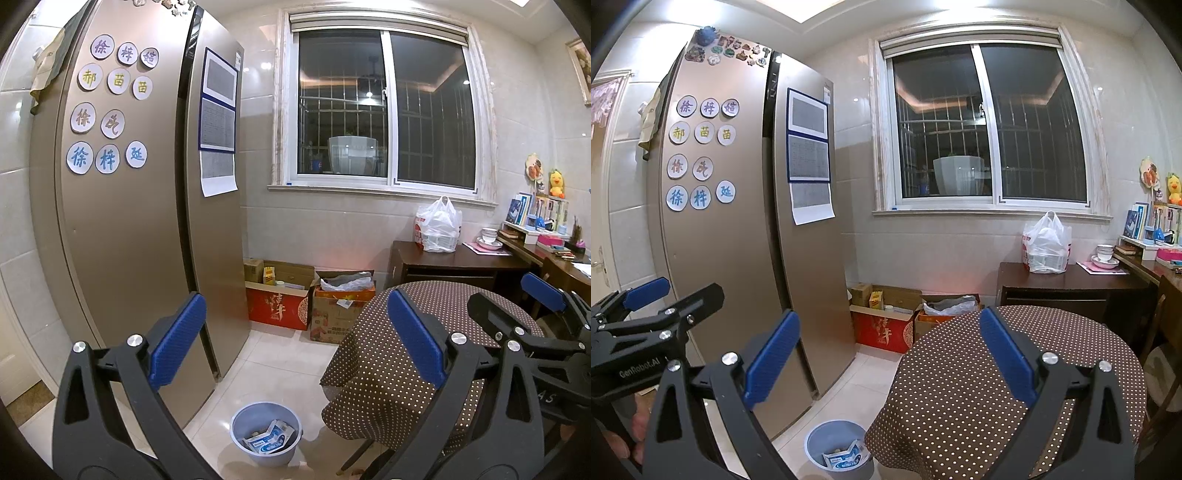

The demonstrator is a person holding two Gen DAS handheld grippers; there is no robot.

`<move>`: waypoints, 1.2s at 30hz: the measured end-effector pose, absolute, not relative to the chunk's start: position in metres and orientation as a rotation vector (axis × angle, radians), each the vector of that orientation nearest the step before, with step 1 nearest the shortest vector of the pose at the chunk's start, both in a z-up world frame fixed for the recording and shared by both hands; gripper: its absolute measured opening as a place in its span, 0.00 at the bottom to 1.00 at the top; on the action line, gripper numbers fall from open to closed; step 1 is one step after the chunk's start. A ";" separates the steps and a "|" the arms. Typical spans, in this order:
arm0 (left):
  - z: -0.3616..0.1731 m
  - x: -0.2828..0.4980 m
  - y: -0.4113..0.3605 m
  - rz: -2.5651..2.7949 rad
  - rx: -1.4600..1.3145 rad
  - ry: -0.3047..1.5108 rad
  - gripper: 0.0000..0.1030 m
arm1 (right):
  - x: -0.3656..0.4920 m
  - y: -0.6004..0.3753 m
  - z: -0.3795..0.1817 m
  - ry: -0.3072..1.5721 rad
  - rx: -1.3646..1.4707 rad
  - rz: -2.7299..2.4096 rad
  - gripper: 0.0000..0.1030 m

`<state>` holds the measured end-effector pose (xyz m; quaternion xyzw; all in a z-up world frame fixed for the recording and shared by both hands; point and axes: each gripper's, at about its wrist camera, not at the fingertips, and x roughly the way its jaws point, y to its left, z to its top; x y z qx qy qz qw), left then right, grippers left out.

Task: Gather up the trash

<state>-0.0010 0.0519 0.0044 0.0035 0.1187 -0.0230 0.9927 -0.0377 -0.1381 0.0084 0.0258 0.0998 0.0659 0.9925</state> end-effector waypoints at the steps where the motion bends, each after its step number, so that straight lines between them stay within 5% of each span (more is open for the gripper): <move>1: 0.004 -0.001 0.052 -0.046 0.007 0.238 0.94 | -0.038 -0.138 0.008 0.200 0.052 0.132 0.93; 36: 0.003 0.000 0.055 -0.045 0.009 0.241 0.94 | -0.037 -0.130 0.008 0.206 0.054 0.129 0.93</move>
